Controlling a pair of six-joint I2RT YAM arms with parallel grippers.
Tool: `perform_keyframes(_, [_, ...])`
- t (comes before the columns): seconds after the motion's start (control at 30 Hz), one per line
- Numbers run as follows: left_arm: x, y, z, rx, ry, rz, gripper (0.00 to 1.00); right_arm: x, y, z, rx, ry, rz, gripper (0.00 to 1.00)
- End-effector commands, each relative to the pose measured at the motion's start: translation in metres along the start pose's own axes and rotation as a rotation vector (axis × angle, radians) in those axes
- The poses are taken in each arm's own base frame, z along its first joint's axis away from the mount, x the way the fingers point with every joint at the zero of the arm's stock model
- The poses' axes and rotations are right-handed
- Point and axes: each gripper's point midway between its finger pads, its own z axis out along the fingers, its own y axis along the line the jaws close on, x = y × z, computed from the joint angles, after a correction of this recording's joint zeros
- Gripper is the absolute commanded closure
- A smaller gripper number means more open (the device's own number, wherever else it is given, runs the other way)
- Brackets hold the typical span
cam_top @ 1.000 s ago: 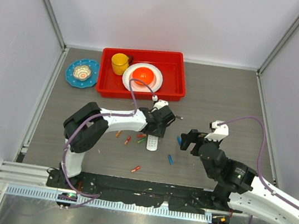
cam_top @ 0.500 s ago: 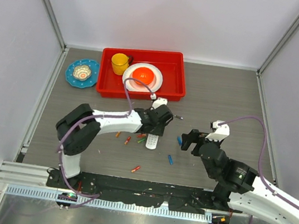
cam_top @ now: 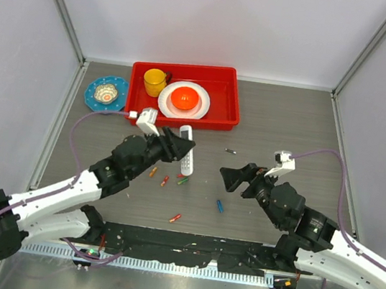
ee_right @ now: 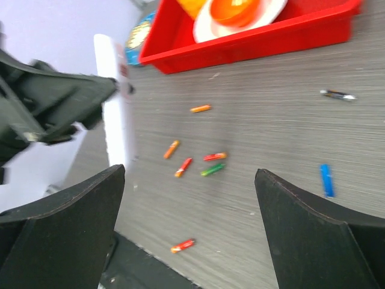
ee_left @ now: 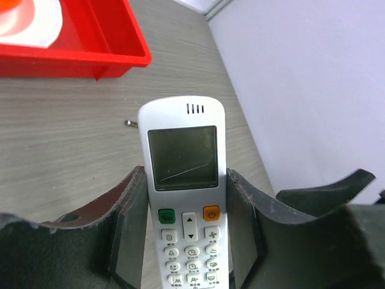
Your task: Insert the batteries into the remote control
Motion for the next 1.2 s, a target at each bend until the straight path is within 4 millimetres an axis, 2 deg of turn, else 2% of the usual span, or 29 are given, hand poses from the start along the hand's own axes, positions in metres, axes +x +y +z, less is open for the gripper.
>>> perform_keyframes(0.0, [-0.020,-0.030,-0.025,0.277,-0.131,-0.151,1.00,-0.009,0.065,-0.007,-0.313,-0.006,0.100,0.05])
perform_keyframes(0.03, [-0.025,-0.035,-0.033,0.316,-0.156,-0.161,1.00,-0.012,0.074,-0.008,-0.366,-0.023,0.121,0.05])
perform_keyframes(0.17, [-0.033,-0.045,-0.051,0.456,-0.213,-0.189,1.00,0.002,0.107,-0.017,-0.560,0.051,0.143,0.05])
perform_keyframes(0.27, [-0.035,-0.058,-0.062,0.572,-0.203,-0.193,1.00,0.010,0.114,-0.010,-0.594,0.091,0.174,0.05])
perform_keyframes(0.3, [-0.035,-0.060,-0.064,0.594,-0.193,-0.209,1.00,0.015,0.118,-0.013,-0.634,0.121,0.179,0.05])
perform_keyframes(0.47, [-0.043,-0.060,-0.072,0.670,-0.197,-0.246,1.00,0.015,0.107,-0.003,-0.682,0.137,0.298,0.05])
perform_keyframes(0.57, [-0.040,-0.065,-0.071,0.694,-0.165,-0.244,1.00,0.009,0.102,-0.003,-0.745,0.118,0.351,0.05])
perform_keyframes(0.77, [-0.037,-0.066,-0.066,0.696,-0.144,-0.244,1.00,0.002,0.113,-0.004,-0.816,0.109,0.372,0.05])
perform_keyframes(1.07, [-0.037,-0.070,-0.061,0.718,-0.126,-0.258,1.00,0.014,0.126,0.014,-0.841,0.190,0.360,0.04])
perform_keyframes(1.17, [-0.036,-0.071,-0.060,0.724,-0.122,-0.260,1.00,0.014,0.128,0.015,-0.851,0.187,0.362,0.05])
